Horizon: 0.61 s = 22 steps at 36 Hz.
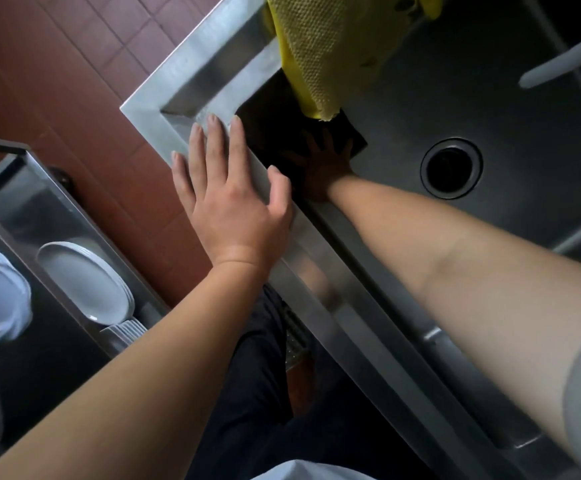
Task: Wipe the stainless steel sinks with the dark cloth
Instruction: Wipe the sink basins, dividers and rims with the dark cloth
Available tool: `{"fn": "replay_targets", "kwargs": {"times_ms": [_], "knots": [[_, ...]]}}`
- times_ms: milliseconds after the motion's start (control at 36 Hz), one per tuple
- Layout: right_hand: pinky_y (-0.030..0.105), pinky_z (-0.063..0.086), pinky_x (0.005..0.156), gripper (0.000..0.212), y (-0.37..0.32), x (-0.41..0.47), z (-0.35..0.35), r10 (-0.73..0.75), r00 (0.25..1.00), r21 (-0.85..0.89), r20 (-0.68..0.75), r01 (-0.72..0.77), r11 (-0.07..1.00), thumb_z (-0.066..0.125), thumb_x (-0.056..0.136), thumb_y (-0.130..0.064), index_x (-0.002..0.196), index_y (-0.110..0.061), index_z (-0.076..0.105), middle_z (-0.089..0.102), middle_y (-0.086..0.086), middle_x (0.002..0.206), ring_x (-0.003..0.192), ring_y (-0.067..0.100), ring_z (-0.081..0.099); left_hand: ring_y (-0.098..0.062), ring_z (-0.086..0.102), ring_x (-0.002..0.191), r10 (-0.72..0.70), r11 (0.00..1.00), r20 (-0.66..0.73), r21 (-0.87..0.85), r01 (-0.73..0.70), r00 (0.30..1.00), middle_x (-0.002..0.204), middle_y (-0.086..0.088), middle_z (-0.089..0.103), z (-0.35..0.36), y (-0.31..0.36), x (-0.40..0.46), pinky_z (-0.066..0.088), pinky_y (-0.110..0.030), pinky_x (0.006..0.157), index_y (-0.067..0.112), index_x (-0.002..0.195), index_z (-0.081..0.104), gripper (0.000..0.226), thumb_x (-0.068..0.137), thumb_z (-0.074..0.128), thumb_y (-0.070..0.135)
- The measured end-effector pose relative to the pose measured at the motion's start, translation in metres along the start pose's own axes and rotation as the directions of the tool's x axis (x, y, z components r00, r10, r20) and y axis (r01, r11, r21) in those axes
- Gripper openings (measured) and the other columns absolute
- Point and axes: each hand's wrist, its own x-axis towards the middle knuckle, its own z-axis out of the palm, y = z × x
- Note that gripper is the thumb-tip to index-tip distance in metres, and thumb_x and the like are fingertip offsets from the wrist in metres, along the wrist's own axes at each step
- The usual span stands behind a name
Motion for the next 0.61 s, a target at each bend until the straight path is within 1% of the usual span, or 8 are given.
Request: {"fn": "replay_targets", "kwargs": {"times_ms": [111,222,306,389,500,528,556,611], "knots": [[0.074,0.003,0.108,0.071,0.003,-0.013,0.013,0.051,0.999,0.036,0.008,-0.051,0.998,0.048,0.093,-0.052,0.151,-0.054,0.006,0.0,0.003,0.164,0.148,0.04,-0.005,-0.023,0.023,0.151,-0.006,1.0,0.009,0.003,0.006,1.0,0.159,-0.006,0.035,0.0,-0.001,0.0,0.005,-0.046,0.124,0.017,0.151,0.041,0.065,0.092,0.043,0.045],[0.07,0.007,0.109,0.074,0.027,-0.069,0.042,0.088,0.994,0.044,0.059,-0.09,0.995,0.05,0.091,-0.049,0.148,-0.057,0.003,0.005,0.003,0.162,0.146,0.038,0.001,-0.022,0.019,0.152,-0.017,1.0,0.046,-0.004,0.017,0.999,0.161,-0.005,0.031,-0.003,0.002,0.001,0.003,-0.046,0.124,0.018,0.152,0.038,0.066,0.092,0.041,0.045],[0.067,0.01,0.11,0.083,0.043,-0.119,0.07,0.154,0.985,0.078,0.076,-0.159,0.984,0.059,0.085,-0.039,0.146,-0.058,0.006,0.012,0.003,0.16,0.143,0.037,0.007,-0.021,0.016,0.153,-0.025,1.0,0.068,0.0,0.025,0.997,0.162,-0.004,0.028,-0.004,0.003,0.002,0.001,-0.046,0.124,0.019,0.153,0.035,0.067,0.092,0.04,0.045],[0.065,0.015,0.111,0.084,0.052,-0.164,0.1,0.238,0.964,0.114,0.12,-0.252,0.961,0.062,0.083,-0.031,0.147,-0.054,0.011,0.015,0.004,0.157,0.14,0.037,0.012,-0.021,0.013,0.153,-0.027,1.0,0.085,0.012,0.026,0.996,0.163,-0.004,0.026,-0.004,0.003,0.001,0.0,-0.045,0.124,0.019,0.154,0.033,0.066,0.093,0.04,0.045],[0.061,0.028,0.105,0.076,0.066,-0.215,0.131,0.292,0.919,0.178,0.266,-0.344,0.922,0.063,0.084,-0.033,0.139,-0.056,0.016,0.025,0.002,0.143,0.129,0.033,0.021,-0.021,0.01,0.153,-0.025,1.0,0.106,0.018,0.023,0.994,0.164,-0.004,0.022,-0.005,0.003,0.0,-0.001,-0.045,0.124,0.019,0.155,0.03,0.067,0.094,0.038,0.045],[0.061,0.03,0.104,0.075,0.07,-0.229,0.133,0.306,0.896,0.186,0.322,-0.376,0.908,0.062,0.085,-0.032,0.138,-0.058,0.016,0.024,0.001,0.143,0.13,0.033,0.021,-0.021,0.008,0.154,-0.019,1.0,0.118,0.018,0.017,0.993,0.165,-0.004,0.02,-0.007,0.006,-0.001,-0.002,-0.045,0.124,0.019,0.156,0.028,0.067,0.095,0.037,0.045],[0.063,0.03,0.104,0.075,0.073,-0.237,0.132,0.314,0.863,0.177,0.395,-0.407,0.896,0.061,0.086,-0.028,0.138,-0.059,0.016,0.023,0.0,0.145,0.133,0.034,0.019,-0.021,0.007,0.154,-0.021,1.0,0.131,0.021,0.019,0.991,0.165,-0.004,0.018,-0.008,0.005,0.0,-0.003,-0.045,0.124,0.019,0.156,0.026,0.067,0.095,0.035,0.045],[0.068,0.023,0.106,0.079,0.08,-0.253,0.127,0.337,0.758,0.105,0.559,-0.468,0.878,0.054,0.084,-0.021,0.14,-0.061,0.013,0.016,0.001,0.155,0.143,0.039,0.01,-0.022,0.005,0.154,-0.021,0.999,0.147,0.032,0.016,0.989,0.166,-0.005,0.016,-0.01,0.003,0.003,-0.003,-0.045,0.124,0.018,0.157,0.023,0.067,0.096,0.033,0.046]]}}
